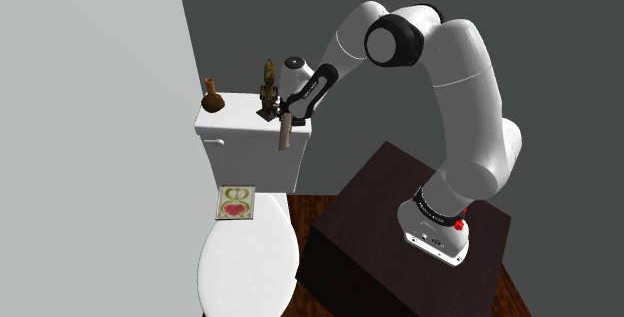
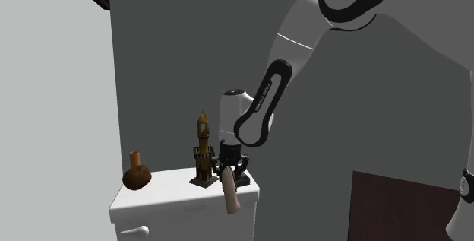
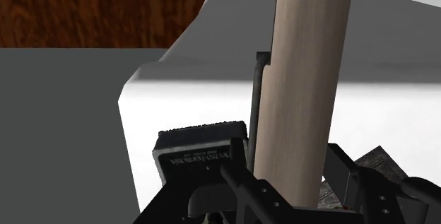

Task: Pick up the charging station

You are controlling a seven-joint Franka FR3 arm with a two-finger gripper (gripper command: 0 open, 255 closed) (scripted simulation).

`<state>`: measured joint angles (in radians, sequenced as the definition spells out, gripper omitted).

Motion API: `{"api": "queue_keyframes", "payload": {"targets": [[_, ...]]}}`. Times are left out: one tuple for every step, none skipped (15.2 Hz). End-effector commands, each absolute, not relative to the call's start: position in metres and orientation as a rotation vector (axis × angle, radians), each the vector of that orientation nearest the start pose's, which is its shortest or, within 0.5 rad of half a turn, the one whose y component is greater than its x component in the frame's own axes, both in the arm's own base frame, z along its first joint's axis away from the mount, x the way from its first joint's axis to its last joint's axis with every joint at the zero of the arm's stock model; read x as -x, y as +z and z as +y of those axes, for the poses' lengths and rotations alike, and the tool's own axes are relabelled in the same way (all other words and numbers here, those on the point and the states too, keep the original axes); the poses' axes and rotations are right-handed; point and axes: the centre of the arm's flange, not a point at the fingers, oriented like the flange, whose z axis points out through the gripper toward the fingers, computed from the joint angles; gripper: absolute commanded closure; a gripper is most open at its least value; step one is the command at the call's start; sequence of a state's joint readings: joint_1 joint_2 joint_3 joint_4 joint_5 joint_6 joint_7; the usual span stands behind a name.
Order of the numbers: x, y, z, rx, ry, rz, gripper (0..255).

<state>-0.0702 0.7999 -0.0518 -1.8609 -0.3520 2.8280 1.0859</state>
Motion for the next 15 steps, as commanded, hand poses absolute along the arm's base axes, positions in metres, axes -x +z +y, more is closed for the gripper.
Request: {"api": "queue_keyframes", "payload": {"targets": [[-0.634,0.099,-0.059,2.906,-0.357,1.338,255],[-0.634,0.099,-0.059,2.906,-0.357,1.338,255],[-0.634,0.099,-0.059,2.906,-0.357,1.338,255],[-0.634,0.099,-0.059,2.906,-0.357,1.338,255],[-0.634,0.099,-0.059,2.906,-0.357,1.338,255],[-0.634,0.099,-0.059,2.906,-0.357,1.338,255],[-0.634,0.099,-0.059,2.906,-0.357,1.338,255],[-0.634,0.099,-0.058,2.906,-0.357,1.338,255],[-0.634,0.105,-0.058,2.906,-0.357,1.338,255],[-0.634,0.11,-0.058,2.906,-0.357,1.338,255],[-0.634,0.115,-0.058,2.906,-0.357,1.338,255],[-0.634,0.12,-0.058,2.906,-0.357,1.338,255],[-0.634,0.126,-0.058,2.906,-0.357,1.338,255],[-0.634,0.131,-0.058,2.906,-0.357,1.338,255],[-0.634,0.136,-0.058,2.906,-0.357,1.338,255]]}}
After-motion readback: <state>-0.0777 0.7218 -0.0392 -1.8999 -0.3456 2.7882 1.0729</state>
